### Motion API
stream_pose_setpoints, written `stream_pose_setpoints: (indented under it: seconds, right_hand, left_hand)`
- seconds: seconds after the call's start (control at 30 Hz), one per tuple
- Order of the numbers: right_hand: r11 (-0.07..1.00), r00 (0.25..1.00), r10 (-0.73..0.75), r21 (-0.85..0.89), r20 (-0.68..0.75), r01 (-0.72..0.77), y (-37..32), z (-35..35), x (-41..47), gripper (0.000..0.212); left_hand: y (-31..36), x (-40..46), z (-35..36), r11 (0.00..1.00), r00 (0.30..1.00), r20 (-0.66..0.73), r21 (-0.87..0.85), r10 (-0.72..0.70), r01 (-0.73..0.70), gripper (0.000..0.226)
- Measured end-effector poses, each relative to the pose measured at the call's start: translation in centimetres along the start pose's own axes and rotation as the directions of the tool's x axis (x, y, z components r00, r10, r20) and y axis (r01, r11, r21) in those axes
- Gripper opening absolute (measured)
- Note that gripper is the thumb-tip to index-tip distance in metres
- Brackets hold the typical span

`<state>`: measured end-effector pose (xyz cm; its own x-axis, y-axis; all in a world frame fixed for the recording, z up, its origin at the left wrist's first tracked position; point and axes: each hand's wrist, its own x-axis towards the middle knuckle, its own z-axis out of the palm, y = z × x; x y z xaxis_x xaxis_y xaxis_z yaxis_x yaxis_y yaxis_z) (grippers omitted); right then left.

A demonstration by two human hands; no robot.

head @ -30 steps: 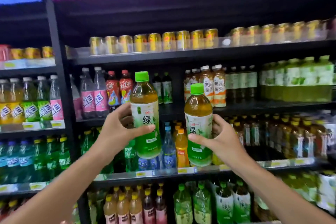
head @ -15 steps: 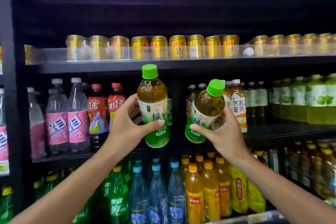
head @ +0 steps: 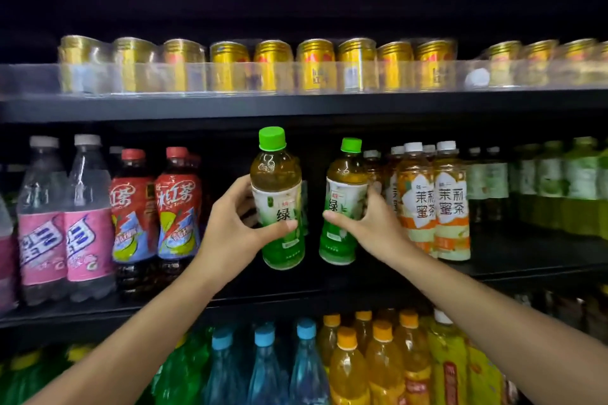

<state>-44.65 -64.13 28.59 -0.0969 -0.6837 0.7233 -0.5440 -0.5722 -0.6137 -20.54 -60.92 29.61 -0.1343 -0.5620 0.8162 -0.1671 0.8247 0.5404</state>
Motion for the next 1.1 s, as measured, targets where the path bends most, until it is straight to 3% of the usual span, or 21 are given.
stream_pose_setpoints:
  seconds: [0.23, 0.57, 0.83, 0.9, 1.0, 1.1]
  right_hand:
    - [0.996, 0.995, 0.029, -0.083, 0.093, -0.021, 3.2, 2.4, 2.8, 0.057]
    - [0.978, 0.983, 0.117, -0.186, 0.145, -0.089, 4.3, 1.9, 4.0, 0.085]
    - [0.965, 0.975, 0.175, -0.219, 0.14, -0.142, 4.6, 1.5, 4.0, 0.094]
    - [0.965, 0.979, 0.151, -0.236, 0.136, -0.116, 4.1, 1.3, 3.4, 0.107]
    - [0.933, 0.995, -0.027, -0.356, 0.092, 0.058, 3.0, 0.5, 0.9, 0.132]
    - [0.739, 0.945, -0.301, -0.594, 0.129, 0.317, 2.0, -0.3, -1.0, 0.137]
  left_hand:
    - [-1.9, 1.9, 1.6, 0.996, 0.997, -0.02, 0.045, -0.072, 0.073, 0.063]
    - [-5.0, 4.8, 3.9, 0.961, 0.961, -0.028, 0.01, -0.276, 0.277, 0.056]
    - [-6.6, 5.9, 5.8, 0.94, 0.935, 0.114, 0.103, -0.337, 0.326, 0.051]
    - [-6.8, 5.7, 5.6, 0.938, 0.939, 0.142, 0.196, -0.314, 0.285, 0.062]
    - [-6.8, 4.2, 5.2, 0.923, 0.952, 0.187, 0.347, -0.241, 0.165, 0.108]
    - [-5.9, 3.0, 4.9, 0.838, 0.953, 0.263, 0.545, -0.149, -0.019, 0.136]
